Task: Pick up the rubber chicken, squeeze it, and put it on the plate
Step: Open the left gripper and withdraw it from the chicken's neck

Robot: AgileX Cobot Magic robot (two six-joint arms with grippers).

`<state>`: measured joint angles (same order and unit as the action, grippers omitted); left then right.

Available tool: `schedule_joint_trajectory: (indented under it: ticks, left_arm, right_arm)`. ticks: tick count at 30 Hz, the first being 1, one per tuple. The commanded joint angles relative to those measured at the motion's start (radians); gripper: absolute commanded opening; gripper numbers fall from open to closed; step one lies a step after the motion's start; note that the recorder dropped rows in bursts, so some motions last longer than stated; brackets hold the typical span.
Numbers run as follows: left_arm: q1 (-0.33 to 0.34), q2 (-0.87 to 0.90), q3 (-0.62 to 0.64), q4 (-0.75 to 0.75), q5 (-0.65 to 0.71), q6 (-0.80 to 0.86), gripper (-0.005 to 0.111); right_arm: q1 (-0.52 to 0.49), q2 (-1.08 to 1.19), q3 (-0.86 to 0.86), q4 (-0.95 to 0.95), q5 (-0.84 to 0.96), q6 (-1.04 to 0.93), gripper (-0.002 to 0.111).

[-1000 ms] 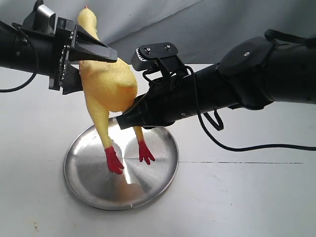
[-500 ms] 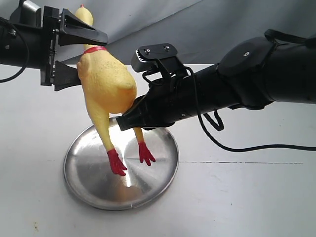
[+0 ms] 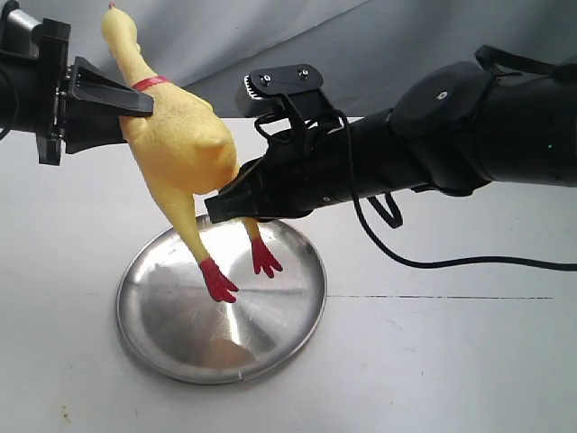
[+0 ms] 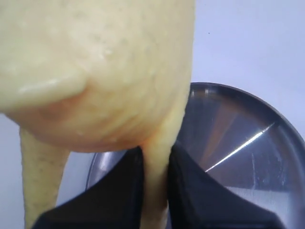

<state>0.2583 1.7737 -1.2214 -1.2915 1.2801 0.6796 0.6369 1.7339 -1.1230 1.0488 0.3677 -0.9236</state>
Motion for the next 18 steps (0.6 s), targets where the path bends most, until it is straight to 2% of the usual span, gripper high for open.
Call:
schedule_joint_trajectory:
  ticks: [1, 5, 8, 12, 13, 16, 18]
  left_arm:
    - [0.045, -0.053, -0.006, -0.088, -0.059, 0.059, 0.0]
    - [0.032, -0.055, -0.006, -0.08, -0.059, 0.061, 0.001]
    - [0.021, -0.051, -0.006, -0.062, -0.059, 0.061, 0.011]
    - [-0.017, -0.051, -0.006, -0.058, -0.059, 0.084, 0.044]
    - [-0.036, -0.051, -0.006, -0.06, -0.059, 0.092, 0.072]
    - [-0.049, -0.051, -0.006, -0.067, -0.059, 0.081, 0.105]
    - [-0.049, -0.051, -0.006, -0.078, -0.059, 0.081, 0.104]
  right_arm:
    - [-0.011, 0.019, 0.016, -0.066, -0.009, 0.036, 0.0]
    - [-0.011, 0.026, 0.016, -0.059, -0.007, 0.036, 0.0]
    - [-0.011, 0.026, 0.016, -0.055, -0.004, 0.036, 0.0]
    - [-0.011, 0.026, 0.016, -0.055, -0.001, 0.036, 0.0]
    - [-0.011, 0.026, 0.016, -0.055, -0.001, 0.036, 0.0]
    - [-0.011, 0.026, 0.016, -0.055, 0.007, 0.036, 0.0]
    - [-0.011, 0.026, 0.016, -0.055, 0.01, 0.036, 0.0]
